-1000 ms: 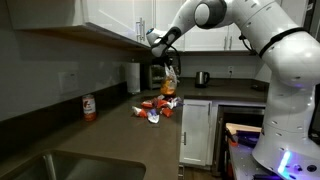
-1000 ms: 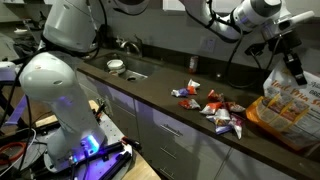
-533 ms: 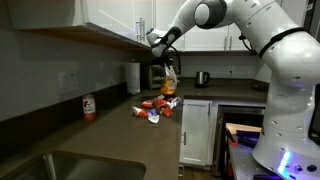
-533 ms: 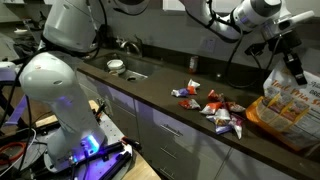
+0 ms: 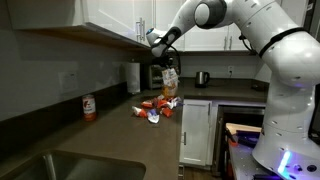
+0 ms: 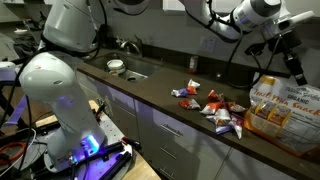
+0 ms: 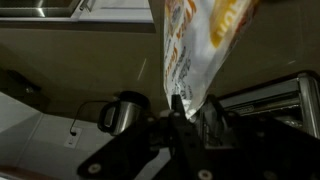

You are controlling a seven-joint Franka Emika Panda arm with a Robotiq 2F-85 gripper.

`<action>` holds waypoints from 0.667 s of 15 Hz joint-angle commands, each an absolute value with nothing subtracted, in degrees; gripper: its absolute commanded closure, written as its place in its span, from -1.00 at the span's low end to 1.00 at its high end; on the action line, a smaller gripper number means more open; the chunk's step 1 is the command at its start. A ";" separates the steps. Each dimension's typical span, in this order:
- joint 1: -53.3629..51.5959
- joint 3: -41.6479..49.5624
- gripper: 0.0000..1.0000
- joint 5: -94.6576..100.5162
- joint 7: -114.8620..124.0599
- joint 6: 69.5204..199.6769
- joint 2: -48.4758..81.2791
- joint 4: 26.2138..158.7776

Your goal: Move the large packet to the right side of the counter

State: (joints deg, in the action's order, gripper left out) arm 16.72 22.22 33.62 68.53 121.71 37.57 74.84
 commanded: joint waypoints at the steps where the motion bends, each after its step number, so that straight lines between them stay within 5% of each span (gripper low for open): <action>1: 16.82 22.33 -0.19 33.70 68.43 122.02 37.03 75.12; 7: 16.37 22.84 -0.95 34.35 69.62 123.04 35.78 75.96; 8: 16.71 22.47 -0.59 33.71 68.69 121.89 37.26 74.70; 10: 16.68 22.52 -0.86 33.74 68.74 121.94 36.98 74.69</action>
State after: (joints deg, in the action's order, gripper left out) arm 16.68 22.52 33.74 68.74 121.94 36.98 74.69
